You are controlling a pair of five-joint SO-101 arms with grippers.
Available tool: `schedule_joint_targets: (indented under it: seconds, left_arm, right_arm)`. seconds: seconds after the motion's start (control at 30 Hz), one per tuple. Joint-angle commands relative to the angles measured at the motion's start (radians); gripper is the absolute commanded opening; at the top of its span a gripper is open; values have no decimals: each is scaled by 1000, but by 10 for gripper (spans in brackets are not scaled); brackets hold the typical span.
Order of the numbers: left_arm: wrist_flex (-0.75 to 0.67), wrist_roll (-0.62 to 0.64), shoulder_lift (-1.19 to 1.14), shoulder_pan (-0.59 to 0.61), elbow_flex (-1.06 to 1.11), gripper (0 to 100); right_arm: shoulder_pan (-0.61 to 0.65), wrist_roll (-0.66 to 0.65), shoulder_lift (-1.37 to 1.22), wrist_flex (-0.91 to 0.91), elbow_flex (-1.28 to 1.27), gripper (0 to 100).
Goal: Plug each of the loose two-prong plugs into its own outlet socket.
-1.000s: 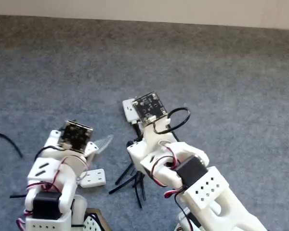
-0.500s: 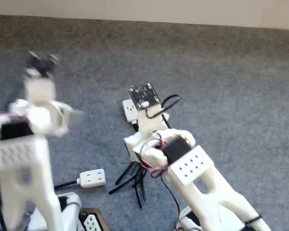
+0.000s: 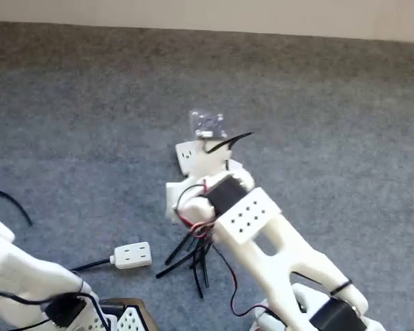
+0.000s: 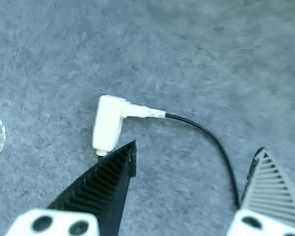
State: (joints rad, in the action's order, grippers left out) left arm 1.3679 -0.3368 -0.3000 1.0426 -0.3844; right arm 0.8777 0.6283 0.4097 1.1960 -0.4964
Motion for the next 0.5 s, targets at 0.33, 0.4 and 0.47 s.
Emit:
schedule_joint_targets:
  seconds: [0.33, 0.4, 0.47]
  left_arm:
    - [-5, -9, -177, 33, -168, 358]
    - [-6, -11, -180, 33, -170, 358]
    - [-6, -11, -180, 35, -170, 358]
  right_arm:
    - [124, 0, -71, -116, -16, 5]
    - [151, 0, -70, -117, -16, 5]
    - [179, 0, -73, -120, -16, 5]
